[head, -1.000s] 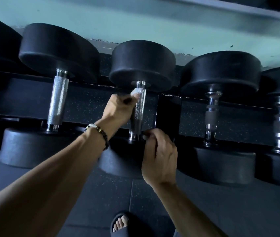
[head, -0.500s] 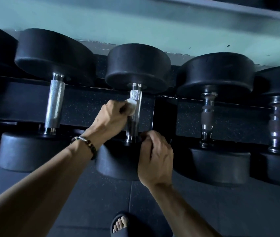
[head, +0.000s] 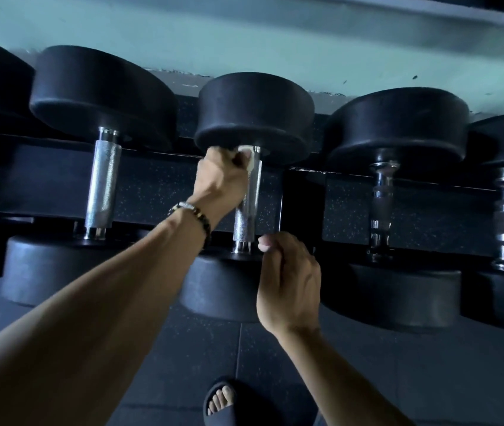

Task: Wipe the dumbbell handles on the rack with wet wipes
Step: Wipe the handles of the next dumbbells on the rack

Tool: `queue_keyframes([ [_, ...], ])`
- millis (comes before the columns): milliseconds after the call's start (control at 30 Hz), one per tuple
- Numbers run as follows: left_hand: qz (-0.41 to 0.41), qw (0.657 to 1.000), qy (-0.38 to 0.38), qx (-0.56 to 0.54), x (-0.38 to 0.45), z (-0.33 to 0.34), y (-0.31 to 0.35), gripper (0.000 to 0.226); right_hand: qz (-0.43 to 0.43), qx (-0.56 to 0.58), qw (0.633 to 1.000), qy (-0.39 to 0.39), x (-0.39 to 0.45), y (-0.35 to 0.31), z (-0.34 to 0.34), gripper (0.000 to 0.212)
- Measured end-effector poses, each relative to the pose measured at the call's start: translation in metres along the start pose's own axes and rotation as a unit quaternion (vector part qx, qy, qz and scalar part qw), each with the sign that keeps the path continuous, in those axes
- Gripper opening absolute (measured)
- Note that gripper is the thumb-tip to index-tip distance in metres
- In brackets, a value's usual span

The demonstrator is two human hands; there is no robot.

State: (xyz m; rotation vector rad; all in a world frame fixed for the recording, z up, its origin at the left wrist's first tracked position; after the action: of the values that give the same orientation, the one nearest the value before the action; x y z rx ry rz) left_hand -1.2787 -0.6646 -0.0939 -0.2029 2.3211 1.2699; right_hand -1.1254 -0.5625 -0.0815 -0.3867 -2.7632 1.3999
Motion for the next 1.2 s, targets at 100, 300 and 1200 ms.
queue_keyframes([
  [100, 0.007, 0.996, -0.047, 0.074, -0.023, 0.002, -0.015, 0.048, -0.009, -0.002, 1.0, -0.013, -0.001, -0.001, 0.0, 0.031],
  [300, 0.016, 0.997, -0.072, 0.012, -0.003, -0.001, 0.009, 0.037, -0.006, -0.001, 1.0, -0.001, -0.001, 0.0, -0.001, 0.038],
  [1200, 0.071, 0.965, -0.227, 0.114, -0.044, -0.01, -0.012, 0.044, 0.013, -0.013, 0.999, -0.026, -0.001, -0.002, -0.001, 0.036],
])
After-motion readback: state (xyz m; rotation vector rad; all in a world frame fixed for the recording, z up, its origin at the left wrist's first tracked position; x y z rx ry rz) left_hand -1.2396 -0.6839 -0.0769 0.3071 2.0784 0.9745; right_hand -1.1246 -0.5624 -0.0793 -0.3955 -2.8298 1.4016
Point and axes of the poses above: each hand's wrist, its own x-axis towards the middle knuckle, its own z-axis out of the palm, y = z × x, the point moved 3 cm from there along x, towards the middle knuckle, and after that the axes turned 10 degrees about -y, right-handed, at the moved point
